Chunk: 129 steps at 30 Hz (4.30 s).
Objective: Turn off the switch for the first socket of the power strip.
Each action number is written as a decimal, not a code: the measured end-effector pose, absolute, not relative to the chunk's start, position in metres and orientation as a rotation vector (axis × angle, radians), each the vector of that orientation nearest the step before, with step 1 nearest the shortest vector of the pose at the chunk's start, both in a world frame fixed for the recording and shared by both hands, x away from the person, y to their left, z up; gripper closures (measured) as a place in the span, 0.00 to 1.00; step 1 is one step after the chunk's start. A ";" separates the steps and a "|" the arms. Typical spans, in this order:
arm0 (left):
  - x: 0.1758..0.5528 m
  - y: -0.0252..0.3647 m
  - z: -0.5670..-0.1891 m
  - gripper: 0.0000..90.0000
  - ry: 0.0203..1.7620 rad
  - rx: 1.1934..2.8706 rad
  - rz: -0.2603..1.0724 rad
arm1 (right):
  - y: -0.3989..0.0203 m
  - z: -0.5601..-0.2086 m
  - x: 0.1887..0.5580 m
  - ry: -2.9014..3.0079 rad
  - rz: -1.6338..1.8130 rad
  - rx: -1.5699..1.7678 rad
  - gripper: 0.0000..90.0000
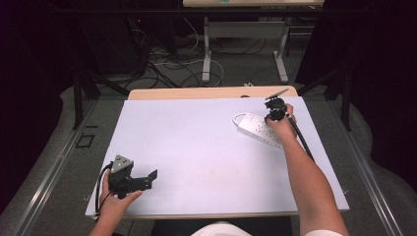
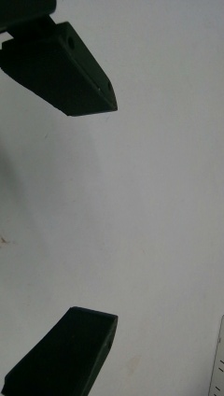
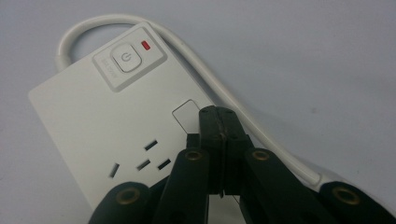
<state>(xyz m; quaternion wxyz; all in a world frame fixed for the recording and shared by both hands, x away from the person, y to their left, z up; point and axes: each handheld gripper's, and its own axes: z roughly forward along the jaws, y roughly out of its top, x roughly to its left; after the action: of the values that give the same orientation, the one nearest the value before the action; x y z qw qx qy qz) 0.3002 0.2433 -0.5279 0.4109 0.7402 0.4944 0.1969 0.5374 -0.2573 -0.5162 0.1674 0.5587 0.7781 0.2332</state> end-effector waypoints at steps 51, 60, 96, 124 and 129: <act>0.300 0.242 -0.528 0.01 1.246 1.866 0.490 | -0.265 -0.504 0.534 2.170 0.706 1.604 0.95; 0.300 0.242 -0.529 0.01 1.246 1.864 0.496 | -0.266 -0.500 0.533 2.175 0.707 1.593 0.91; 0.300 0.241 -0.529 0.01 1.248 1.866 0.493 | -0.257 -0.485 0.519 2.294 0.786 1.458 0.61; 0.300 0.241 -0.528 0.01 1.248 1.864 0.495 | -0.244 -0.457 0.478 2.341 0.853 1.315 0.42; 0.300 0.241 -0.529 0.01 1.247 1.860 0.497 | -0.238 -0.456 0.467 2.380 0.855 1.296 0.38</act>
<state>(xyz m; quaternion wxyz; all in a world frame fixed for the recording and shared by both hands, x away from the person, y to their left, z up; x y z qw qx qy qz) 0.2995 0.2411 -0.5287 0.4112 0.7391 0.4955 0.1977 0.4669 -0.2384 -0.4563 0.1494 0.4509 0.8282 0.2976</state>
